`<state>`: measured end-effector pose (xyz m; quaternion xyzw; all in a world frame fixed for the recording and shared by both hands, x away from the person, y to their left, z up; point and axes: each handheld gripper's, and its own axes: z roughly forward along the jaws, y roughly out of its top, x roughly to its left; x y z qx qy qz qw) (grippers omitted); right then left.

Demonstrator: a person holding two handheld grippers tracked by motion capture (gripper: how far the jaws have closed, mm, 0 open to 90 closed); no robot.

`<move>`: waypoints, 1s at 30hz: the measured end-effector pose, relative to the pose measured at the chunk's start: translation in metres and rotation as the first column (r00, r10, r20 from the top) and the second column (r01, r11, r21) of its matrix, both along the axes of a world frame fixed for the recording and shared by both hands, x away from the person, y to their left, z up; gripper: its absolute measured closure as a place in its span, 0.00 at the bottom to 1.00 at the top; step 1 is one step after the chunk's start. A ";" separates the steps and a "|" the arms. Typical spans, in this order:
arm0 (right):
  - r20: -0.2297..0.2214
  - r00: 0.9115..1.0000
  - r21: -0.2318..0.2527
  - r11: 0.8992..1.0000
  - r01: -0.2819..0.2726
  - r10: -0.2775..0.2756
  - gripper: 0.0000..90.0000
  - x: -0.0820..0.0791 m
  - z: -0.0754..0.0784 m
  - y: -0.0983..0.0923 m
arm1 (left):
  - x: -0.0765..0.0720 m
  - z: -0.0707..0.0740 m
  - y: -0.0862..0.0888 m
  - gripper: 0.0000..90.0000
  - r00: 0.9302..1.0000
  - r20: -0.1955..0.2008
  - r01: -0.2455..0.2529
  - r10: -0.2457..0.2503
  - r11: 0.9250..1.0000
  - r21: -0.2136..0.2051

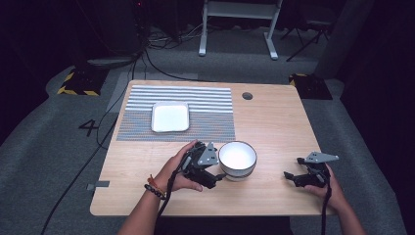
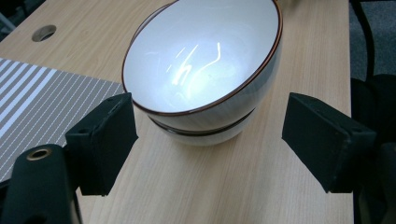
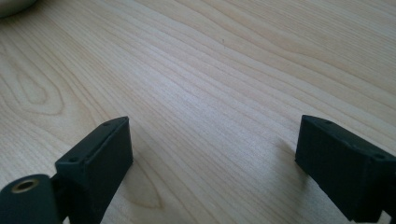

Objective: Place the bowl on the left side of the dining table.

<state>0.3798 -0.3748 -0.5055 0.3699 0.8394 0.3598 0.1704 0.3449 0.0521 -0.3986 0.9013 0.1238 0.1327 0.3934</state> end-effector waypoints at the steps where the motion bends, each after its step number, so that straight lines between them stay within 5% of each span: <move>1: 0.000 1.000 0.000 1.000 0.000 0.000 0.12 0.000 0.000 0.000 | 0.000 0.001 -0.002 0.20 1.000 -0.001 0.006 -0.006 1.000 0.000; 18: -0.003 1.000 0.002 1.000 0.003 -0.003 0.12 0.000 0.000 0.000 | 0.001 0.006 -0.026 0.21 0.996 -0.013 0.089 -0.089 0.996 0.031; 30: -0.003 1.000 0.002 1.000 0.003 -0.003 0.12 0.000 0.000 0.000 | 0.005 -0.001 -0.046 0.26 0.986 -0.053 0.160 -0.155 0.982 0.101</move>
